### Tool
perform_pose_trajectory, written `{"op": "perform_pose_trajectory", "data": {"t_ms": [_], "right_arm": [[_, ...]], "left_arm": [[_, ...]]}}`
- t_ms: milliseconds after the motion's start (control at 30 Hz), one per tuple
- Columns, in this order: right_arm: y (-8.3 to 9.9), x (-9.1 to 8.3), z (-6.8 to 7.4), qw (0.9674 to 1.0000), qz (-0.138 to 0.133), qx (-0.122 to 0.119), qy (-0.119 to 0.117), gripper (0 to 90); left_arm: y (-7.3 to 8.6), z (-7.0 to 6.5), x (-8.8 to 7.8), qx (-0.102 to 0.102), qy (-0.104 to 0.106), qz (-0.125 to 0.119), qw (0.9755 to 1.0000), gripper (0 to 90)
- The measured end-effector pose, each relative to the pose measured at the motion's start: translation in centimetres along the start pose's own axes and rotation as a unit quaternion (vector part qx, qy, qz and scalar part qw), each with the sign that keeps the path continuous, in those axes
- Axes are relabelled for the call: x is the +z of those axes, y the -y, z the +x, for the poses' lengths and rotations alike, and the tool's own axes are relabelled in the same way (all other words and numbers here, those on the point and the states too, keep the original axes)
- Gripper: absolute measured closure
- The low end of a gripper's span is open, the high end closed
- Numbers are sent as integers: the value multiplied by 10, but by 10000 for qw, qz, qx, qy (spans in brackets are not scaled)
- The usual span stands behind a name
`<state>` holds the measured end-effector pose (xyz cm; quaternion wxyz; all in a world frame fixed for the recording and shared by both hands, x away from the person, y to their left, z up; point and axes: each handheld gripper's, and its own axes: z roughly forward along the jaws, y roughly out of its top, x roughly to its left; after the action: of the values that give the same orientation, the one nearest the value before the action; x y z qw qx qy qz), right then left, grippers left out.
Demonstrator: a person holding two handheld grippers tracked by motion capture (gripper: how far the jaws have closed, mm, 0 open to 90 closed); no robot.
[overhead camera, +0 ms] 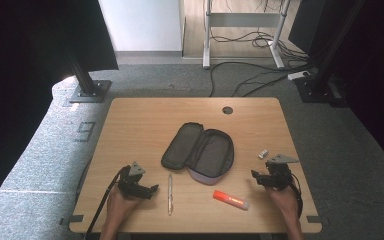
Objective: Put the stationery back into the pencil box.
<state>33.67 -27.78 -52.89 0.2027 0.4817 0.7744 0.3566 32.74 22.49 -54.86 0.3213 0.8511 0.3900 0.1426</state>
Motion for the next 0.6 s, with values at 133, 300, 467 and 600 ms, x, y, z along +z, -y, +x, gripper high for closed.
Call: {"op": "perform_pose_trajectory", "data": {"t_ms": [133,300,467,600], "right_arm": [[-5,5,-7,10000,17,-14,92,293],[-11,11,-15,9998,56,2,187,297],[-17,16,-22,9996,108,-5,250,321],[-20,21,-27,9995,156,-5,278,325]], "left_arm": [[0,0,0,1,8,4,10000,0],[0,0,0,3,2,7,10000,0],[0,0,0,0,3,4,10000,0],[0,0,0,2,8,4,10000,0]]}}
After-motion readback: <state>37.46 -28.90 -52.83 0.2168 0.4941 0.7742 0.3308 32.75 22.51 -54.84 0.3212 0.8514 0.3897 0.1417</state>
